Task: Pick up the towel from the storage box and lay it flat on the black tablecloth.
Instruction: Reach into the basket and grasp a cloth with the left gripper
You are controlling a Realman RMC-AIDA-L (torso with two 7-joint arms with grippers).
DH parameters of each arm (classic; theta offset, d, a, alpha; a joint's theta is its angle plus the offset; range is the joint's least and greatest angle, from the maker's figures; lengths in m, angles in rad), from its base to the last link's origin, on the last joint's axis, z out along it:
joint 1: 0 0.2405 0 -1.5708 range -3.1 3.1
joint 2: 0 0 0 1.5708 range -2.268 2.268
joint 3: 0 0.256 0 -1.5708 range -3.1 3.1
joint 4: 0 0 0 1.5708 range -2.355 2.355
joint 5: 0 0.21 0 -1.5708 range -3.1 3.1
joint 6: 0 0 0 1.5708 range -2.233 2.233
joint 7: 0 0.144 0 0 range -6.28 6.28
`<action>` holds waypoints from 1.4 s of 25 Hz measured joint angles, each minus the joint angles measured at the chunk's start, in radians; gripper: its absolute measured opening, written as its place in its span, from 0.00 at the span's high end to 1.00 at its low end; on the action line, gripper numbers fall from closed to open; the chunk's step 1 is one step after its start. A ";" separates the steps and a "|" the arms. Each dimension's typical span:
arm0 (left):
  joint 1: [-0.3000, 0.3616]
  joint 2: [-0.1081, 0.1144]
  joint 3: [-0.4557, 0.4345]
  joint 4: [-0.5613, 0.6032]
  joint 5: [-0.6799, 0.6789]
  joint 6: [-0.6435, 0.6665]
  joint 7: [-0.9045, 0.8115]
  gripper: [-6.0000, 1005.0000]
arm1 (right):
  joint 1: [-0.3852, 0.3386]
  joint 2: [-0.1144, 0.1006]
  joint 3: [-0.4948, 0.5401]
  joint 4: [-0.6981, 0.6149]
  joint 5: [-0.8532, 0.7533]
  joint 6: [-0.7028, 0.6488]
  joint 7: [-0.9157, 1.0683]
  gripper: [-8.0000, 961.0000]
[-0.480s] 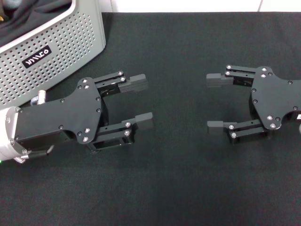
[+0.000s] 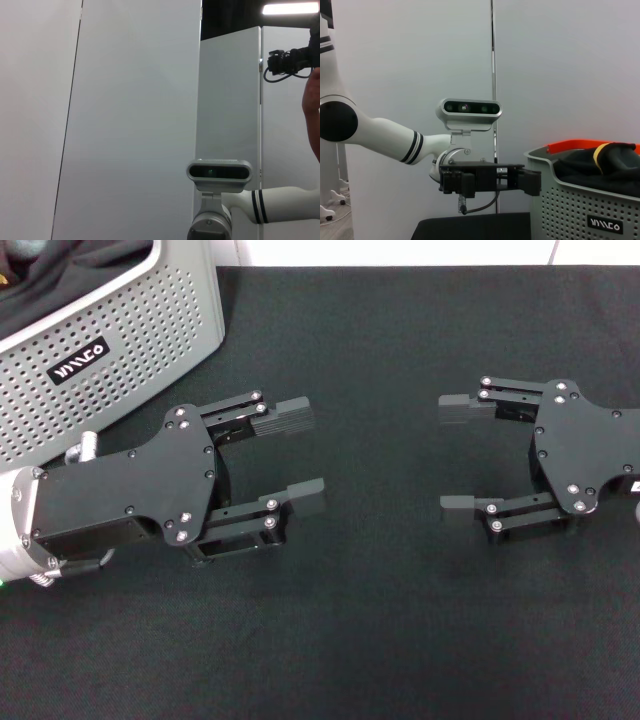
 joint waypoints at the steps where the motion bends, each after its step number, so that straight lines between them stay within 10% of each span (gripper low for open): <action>1: 0.000 0.000 0.000 0.000 0.000 0.000 0.000 0.36 | 0.000 0.000 0.000 0.000 0.000 0.000 0.000 0.08; 7: -0.001 0.000 -0.056 -0.003 0.003 0.000 0.004 0.37 | -0.003 0.000 0.007 0.000 0.000 0.008 -0.002 0.08; 21: -0.004 0.001 -0.512 0.001 -0.017 -0.108 0.011 0.40 | -0.004 0.000 0.016 0.068 0.022 0.038 -0.052 0.08; 35: -0.074 -0.010 -0.524 -0.151 -0.146 -0.449 0.249 0.42 | 0.007 -0.004 0.018 0.072 0.026 0.069 -0.067 0.08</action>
